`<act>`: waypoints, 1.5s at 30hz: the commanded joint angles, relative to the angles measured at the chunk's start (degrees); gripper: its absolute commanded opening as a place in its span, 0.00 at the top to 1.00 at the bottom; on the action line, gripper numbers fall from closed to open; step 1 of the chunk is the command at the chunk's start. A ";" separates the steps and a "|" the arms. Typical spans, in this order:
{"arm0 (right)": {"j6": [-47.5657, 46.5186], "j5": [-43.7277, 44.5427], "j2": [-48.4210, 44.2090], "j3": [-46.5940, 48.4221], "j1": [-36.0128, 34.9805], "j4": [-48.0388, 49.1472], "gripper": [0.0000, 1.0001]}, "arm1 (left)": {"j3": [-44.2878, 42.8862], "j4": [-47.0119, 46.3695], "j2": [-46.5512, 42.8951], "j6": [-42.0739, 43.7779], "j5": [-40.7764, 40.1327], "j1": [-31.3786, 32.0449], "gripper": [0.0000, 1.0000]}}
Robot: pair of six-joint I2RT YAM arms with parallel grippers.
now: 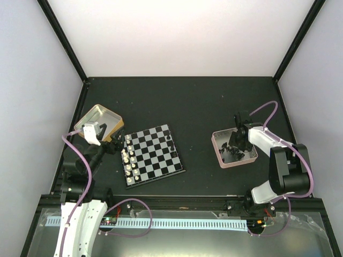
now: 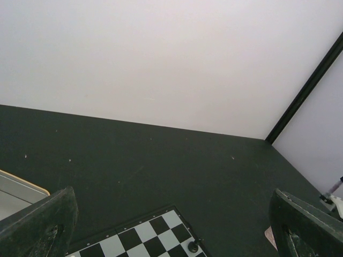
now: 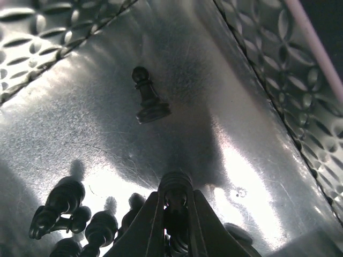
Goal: Set up the chess pieces on the board
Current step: Pick up the chess piece from the storage box, then place the chess piece on the chessboard.
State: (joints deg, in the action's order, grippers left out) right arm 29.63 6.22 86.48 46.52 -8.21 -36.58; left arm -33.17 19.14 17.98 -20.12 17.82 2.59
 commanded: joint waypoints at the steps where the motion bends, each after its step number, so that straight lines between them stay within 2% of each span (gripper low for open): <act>1: -0.52 2.16 -1.00 2.34 0.21 0.28 0.93 | -0.91 -1.01 -0.73 0.61 0.02 -0.42 0.01; 8: -1.72 0.75 -4.88 5.16 -2.26 -1.39 0.93 | -0.85 -1.04 -0.65 0.61 0.01 -0.48 0.01; 14: -0.48 -0.87 -4.00 14.01 -11.10 -4.45 0.92 | -0.83 -1.17 -0.59 0.61 0.18 -0.46 0.01; 21: 2.27 -0.34 6.66 27.26 -26.92 -5.36 0.91 | -0.80 -1.16 -0.57 0.56 0.25 -0.48 0.01; 30: 2.59 4.94 22.34 43.35 -39.55 -7.17 0.91 | -0.83 -1.09 -0.57 0.52 0.28 -0.50 0.01; 37: 2.04 6.60 29.11 50.46 -44.94 -8.74 0.91 | -0.85 -0.99 -0.58 0.53 0.28 -0.44 0.01; 45: 2.45 0.98 33.67 52.40 -47.39 -10.67 0.89 | -0.83 -0.96 -0.58 0.49 0.27 -0.46 0.01</act>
State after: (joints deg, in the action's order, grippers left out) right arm 31.66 9.63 117.56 97.45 -54.96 -44.80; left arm -33.17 19.14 17.98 -20.12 17.85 2.57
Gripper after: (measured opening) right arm 0.105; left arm 0.989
